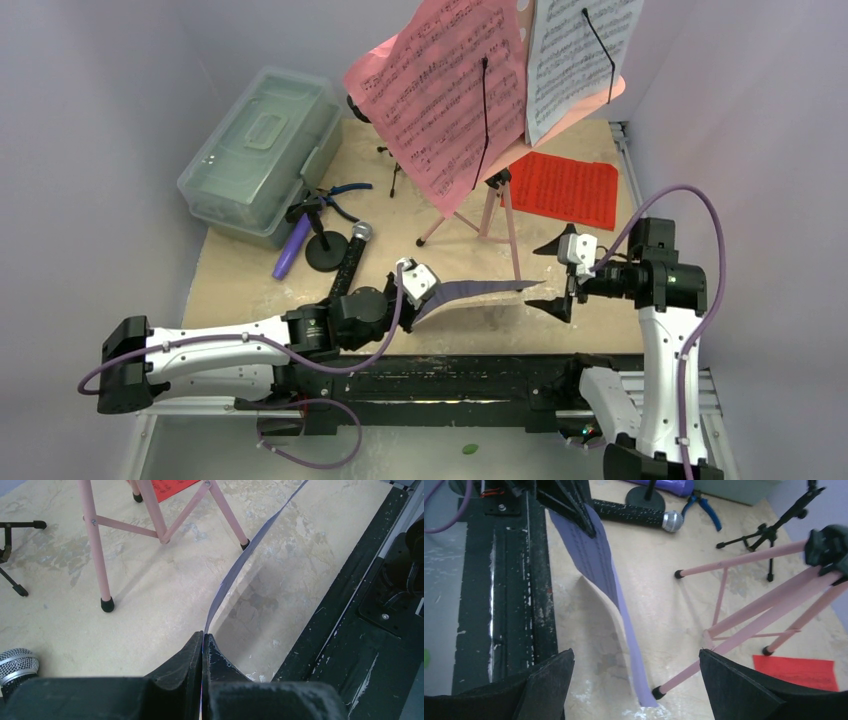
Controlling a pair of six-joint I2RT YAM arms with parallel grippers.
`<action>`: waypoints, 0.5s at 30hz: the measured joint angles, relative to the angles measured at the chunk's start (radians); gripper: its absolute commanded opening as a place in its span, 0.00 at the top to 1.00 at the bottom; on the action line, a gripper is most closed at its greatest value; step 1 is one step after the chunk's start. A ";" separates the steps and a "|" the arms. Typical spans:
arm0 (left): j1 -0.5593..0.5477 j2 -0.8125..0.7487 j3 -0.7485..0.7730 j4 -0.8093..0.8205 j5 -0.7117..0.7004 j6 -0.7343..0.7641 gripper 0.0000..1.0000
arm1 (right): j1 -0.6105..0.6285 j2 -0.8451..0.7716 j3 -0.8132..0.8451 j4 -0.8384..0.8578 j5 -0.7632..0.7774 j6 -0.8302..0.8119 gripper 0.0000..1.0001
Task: Pack up the instrument practice props
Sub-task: Place the sheet music at the center of the board.
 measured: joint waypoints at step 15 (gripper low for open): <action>0.000 0.053 0.016 0.050 0.065 0.000 1.00 | 0.132 0.081 -0.164 0.135 0.145 -0.006 0.76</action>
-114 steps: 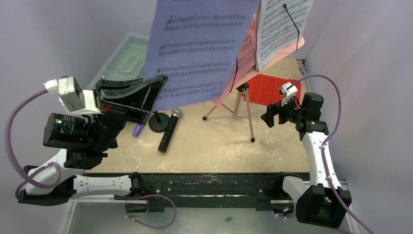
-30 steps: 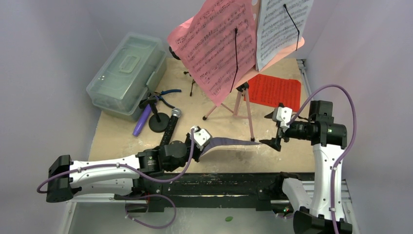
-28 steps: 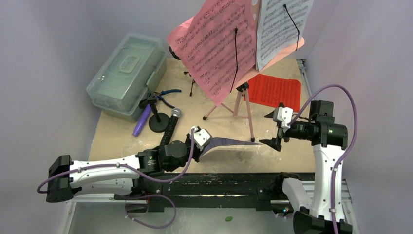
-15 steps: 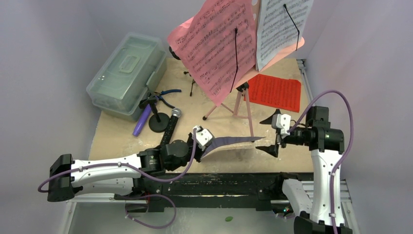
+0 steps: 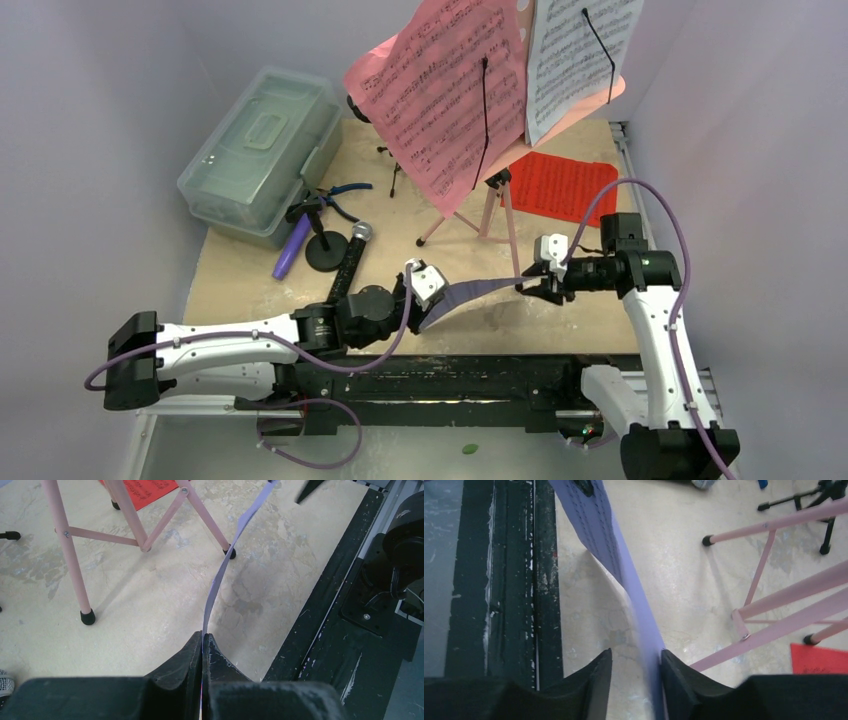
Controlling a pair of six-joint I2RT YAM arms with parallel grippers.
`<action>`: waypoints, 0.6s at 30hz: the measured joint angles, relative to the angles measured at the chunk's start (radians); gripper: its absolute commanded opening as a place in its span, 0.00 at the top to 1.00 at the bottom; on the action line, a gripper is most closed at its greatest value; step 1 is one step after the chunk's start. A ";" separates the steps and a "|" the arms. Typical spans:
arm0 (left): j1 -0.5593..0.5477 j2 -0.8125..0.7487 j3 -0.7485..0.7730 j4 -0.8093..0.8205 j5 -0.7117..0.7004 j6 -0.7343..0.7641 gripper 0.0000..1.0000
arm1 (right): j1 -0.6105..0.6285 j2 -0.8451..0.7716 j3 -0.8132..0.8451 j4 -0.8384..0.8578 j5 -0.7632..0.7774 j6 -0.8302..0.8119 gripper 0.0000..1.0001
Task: Pack up the instrument practice props
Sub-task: Place the sheet music at the center of the board.
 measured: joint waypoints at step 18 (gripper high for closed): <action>0.000 0.000 0.081 -0.132 -0.194 0.007 0.01 | -0.133 0.032 0.026 0.264 0.271 0.454 1.00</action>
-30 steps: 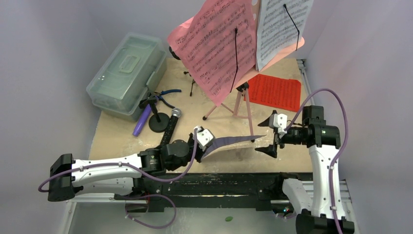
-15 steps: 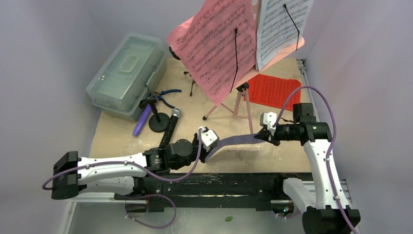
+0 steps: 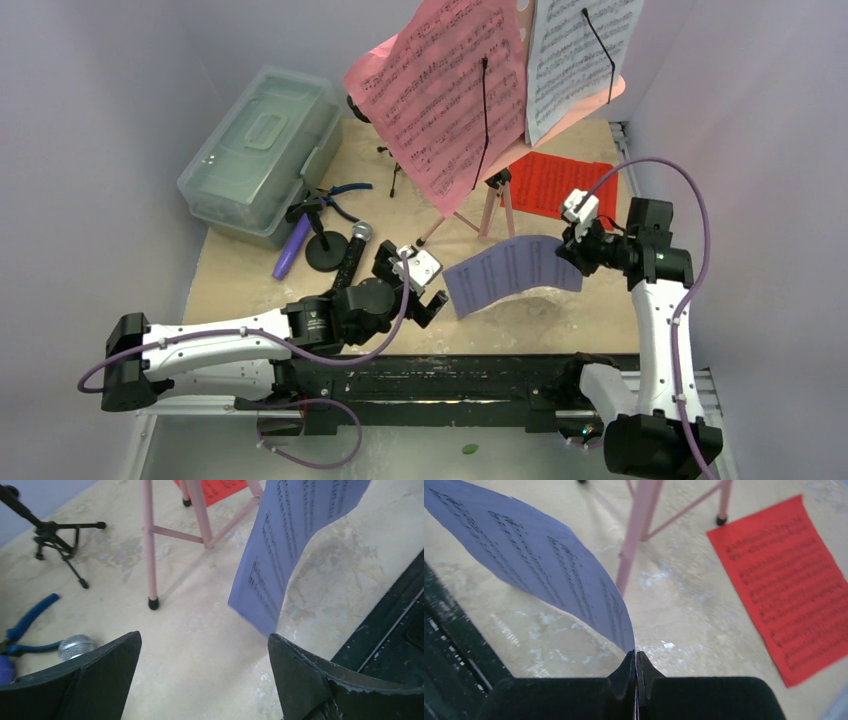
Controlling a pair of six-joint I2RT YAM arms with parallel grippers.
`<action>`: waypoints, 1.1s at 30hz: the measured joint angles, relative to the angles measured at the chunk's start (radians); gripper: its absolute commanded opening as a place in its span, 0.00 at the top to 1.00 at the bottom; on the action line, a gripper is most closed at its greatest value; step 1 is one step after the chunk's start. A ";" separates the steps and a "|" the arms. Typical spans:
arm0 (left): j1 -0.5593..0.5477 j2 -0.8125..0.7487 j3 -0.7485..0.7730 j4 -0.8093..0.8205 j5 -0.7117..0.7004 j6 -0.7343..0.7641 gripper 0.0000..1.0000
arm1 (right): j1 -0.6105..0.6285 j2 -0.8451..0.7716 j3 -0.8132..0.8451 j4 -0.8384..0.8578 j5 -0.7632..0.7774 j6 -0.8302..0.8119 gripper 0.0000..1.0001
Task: Pack up the instrument practice props
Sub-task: Place the sheet music at the center of the board.
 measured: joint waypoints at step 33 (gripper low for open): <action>0.038 -0.002 0.019 -0.210 -0.230 0.306 0.01 | -0.135 0.451 0.155 0.715 0.587 0.740 1.00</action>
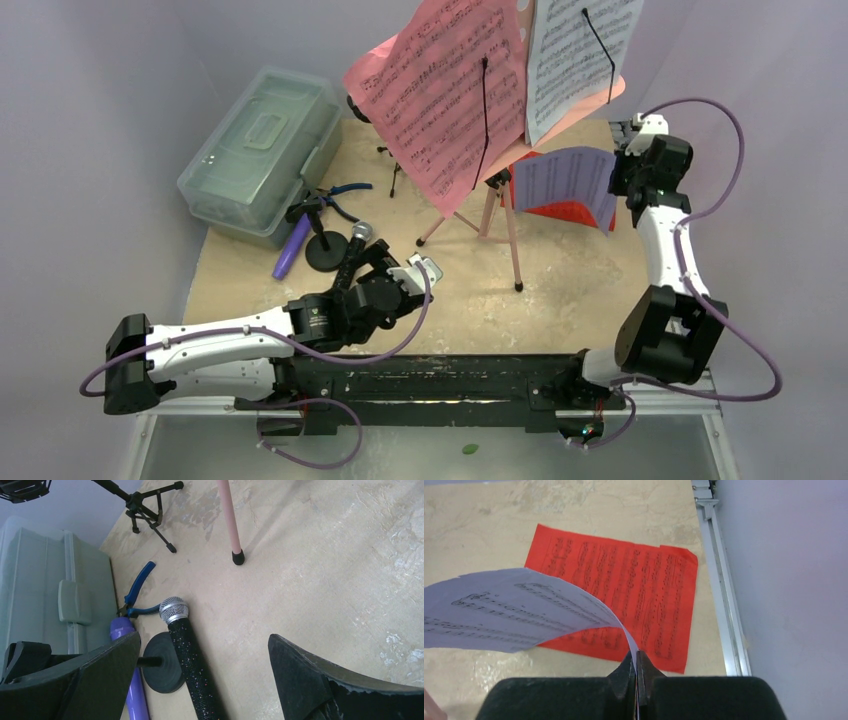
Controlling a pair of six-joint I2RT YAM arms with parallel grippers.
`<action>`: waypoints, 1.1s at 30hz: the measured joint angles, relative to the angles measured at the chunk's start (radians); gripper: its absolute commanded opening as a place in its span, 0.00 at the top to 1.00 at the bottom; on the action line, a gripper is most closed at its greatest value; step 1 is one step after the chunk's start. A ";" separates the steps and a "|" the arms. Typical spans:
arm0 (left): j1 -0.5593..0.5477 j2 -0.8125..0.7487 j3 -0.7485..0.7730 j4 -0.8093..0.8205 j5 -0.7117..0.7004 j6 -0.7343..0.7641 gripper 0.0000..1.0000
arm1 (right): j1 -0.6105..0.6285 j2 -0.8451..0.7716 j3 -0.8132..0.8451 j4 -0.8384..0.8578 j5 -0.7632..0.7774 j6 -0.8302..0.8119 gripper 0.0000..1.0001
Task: Pack up the instrument practice props
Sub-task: Place the sheet music at the center of the board.
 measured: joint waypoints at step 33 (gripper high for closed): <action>0.022 -0.018 -0.014 0.000 0.009 0.001 0.01 | 0.016 0.338 0.154 0.084 0.099 0.063 0.44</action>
